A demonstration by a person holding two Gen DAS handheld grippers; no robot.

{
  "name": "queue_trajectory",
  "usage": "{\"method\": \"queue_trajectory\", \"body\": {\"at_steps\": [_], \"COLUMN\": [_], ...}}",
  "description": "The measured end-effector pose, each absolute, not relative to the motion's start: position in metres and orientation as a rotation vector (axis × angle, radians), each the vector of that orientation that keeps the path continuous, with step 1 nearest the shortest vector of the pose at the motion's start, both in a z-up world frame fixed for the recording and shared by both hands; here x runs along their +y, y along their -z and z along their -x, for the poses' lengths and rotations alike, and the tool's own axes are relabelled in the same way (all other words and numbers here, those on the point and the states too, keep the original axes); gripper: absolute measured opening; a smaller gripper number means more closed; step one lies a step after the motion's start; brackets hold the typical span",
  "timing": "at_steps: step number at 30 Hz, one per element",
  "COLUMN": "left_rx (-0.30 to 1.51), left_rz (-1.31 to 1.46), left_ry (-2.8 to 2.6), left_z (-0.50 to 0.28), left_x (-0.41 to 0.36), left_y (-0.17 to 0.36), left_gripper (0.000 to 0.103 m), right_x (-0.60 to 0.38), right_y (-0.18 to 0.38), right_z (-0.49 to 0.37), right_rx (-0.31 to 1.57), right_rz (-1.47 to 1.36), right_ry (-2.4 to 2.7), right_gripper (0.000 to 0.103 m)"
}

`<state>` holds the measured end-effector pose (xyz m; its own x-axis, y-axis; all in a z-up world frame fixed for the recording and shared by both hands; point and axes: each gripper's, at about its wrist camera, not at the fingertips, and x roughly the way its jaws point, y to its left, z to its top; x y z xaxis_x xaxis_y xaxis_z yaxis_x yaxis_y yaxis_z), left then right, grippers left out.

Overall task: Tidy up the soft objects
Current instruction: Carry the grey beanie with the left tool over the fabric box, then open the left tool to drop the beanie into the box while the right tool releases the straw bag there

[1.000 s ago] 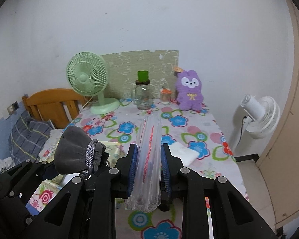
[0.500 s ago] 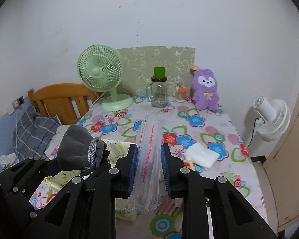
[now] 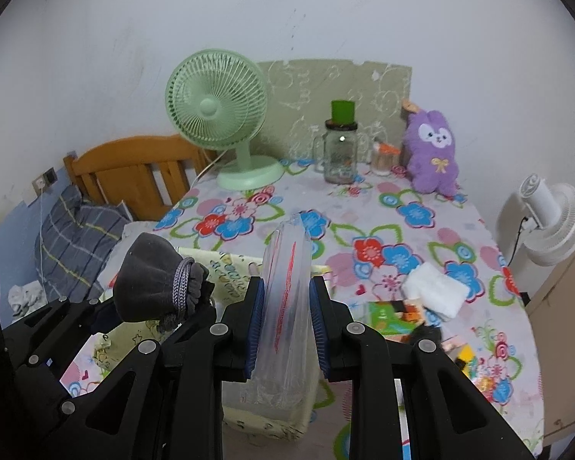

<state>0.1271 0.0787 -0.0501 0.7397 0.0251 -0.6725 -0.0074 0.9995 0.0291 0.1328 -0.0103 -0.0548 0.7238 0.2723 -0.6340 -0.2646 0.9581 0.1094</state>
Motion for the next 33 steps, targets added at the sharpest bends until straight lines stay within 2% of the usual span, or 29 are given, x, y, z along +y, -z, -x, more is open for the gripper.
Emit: {"method": "queue_trajectory", "body": {"at_steps": [16, 20, 21, 22, 24, 26, 29, 33], "left_rx": [0.871, 0.887, 0.887, 0.892, 0.904, 0.907, 0.910, 0.908], "left_rz": [-0.015, -0.011, -0.011, -0.010, 0.001, 0.007, 0.007, 0.009], "left_ry": [-0.055, -0.055, -0.058, -0.063, -0.067, -0.061, -0.057, -0.058], "left_z": [-0.148, -0.150, -0.150, -0.150, -0.152, -0.153, -0.153, -0.152], "left_x": [0.106, 0.108, 0.109, 0.110, 0.112, 0.112, 0.111, 0.110], "left_y": [0.090, 0.096, 0.096, 0.097, 0.098, 0.098, 0.100, 0.098], "left_gripper": [0.052, 0.063, 0.069, 0.078, 0.081, 0.082, 0.083, 0.084], "right_x": [0.018, 0.023, 0.023, 0.024, 0.024, 0.023, 0.022, 0.022], "right_y": [0.092, 0.100, 0.102, 0.103, 0.105, 0.107, 0.106, 0.104], "right_z": [-0.158, -0.162, -0.163, -0.163, -0.164, -0.165, -0.162, -0.161], "right_rx": [0.809, 0.827, 0.829, 0.832, 0.842, 0.849, 0.833, 0.828], "right_rz": [-0.042, -0.030, -0.027, -0.026, -0.028, -0.037, -0.033, -0.011], "right_ry": [-0.352, -0.337, -0.331, -0.329, -0.322, -0.325, -0.313, -0.305], "right_gripper": [0.027, 0.030, 0.031, 0.033, 0.043, 0.064, 0.073, 0.075]}}
